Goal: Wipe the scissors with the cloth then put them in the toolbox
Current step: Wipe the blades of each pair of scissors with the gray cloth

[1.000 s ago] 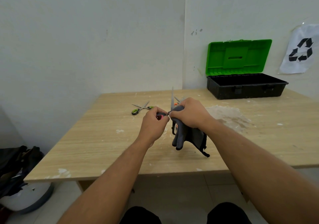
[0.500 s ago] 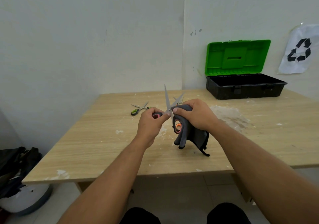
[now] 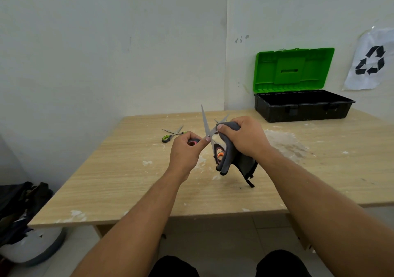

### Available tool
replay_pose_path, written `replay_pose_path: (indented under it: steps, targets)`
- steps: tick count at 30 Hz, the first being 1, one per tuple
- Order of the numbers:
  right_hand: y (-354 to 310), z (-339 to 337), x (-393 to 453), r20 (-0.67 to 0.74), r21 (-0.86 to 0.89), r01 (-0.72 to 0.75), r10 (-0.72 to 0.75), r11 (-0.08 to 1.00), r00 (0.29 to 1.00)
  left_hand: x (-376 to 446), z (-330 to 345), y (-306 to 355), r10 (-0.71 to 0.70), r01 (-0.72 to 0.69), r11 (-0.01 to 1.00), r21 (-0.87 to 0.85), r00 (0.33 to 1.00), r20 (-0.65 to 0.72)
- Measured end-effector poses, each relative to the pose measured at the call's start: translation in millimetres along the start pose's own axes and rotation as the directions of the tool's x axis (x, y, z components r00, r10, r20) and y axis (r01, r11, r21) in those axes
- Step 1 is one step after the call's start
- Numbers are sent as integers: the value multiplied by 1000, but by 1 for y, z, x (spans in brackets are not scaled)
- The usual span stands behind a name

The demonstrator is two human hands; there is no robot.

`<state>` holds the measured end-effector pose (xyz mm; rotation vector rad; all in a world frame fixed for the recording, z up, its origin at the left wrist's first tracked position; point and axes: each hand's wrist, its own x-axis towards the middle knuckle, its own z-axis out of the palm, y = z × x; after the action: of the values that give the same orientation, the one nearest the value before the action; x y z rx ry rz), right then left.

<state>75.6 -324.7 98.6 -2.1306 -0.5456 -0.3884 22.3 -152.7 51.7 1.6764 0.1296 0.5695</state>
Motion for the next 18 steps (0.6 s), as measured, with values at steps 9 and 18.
replay_pose_path:
  steps: [9,18]
  targets:
    - [5,7,-2,64,-6,38,-37,999,997,-1,2,1,12,-12,1000,-2,1000,18]
    - [20,-2,13,-124,-40,-60,54,997,991,-3,-4,-5,27,-28,999,18,1000,9]
